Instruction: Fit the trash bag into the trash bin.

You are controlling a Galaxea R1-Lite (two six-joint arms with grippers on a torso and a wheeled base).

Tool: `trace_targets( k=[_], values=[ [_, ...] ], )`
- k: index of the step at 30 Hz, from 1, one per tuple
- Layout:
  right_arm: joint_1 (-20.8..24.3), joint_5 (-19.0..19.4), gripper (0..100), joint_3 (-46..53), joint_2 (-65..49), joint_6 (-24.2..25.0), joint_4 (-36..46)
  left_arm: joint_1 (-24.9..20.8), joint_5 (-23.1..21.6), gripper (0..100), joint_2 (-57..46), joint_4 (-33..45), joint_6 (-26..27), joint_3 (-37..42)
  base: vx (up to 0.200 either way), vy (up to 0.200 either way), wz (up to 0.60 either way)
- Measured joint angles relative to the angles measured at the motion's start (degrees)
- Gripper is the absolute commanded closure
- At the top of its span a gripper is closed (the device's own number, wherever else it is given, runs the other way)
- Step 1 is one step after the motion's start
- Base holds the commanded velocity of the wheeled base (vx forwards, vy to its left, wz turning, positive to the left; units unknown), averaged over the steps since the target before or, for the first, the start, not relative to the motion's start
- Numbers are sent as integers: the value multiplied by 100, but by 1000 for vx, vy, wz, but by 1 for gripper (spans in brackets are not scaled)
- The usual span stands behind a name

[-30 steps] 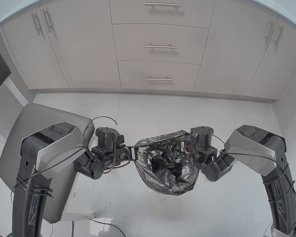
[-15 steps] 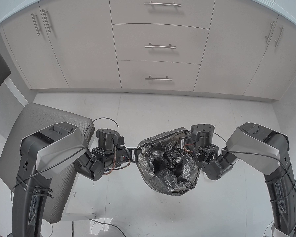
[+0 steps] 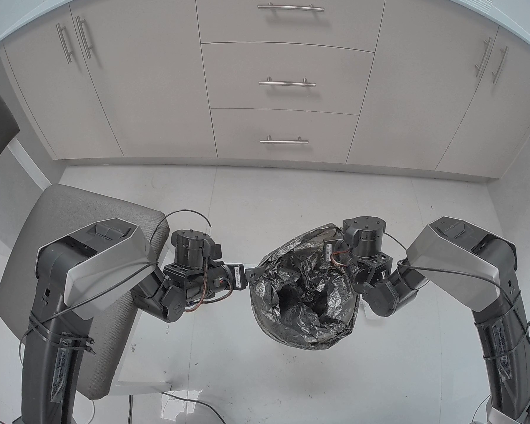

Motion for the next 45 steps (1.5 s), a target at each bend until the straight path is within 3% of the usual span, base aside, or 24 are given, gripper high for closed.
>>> trace_targets(
  k=[14,15,29,45],
  values=[
    [-79,41,100,-430,438,-38,190,9,0,0,29,-26,-9,2,0,0,0],
    [-82,41,0,-433,446,-73,207,13,0,0,29,-35,-9,0,0,0,0],
    [63,48,0,-480,457,-176,308,30,0,0,46,-59,-5,13,0,0,0],
    [23,503,0,-835,-290,194,2361,50,0,0,99,-80,-6,5,0,0,0]
  ],
)
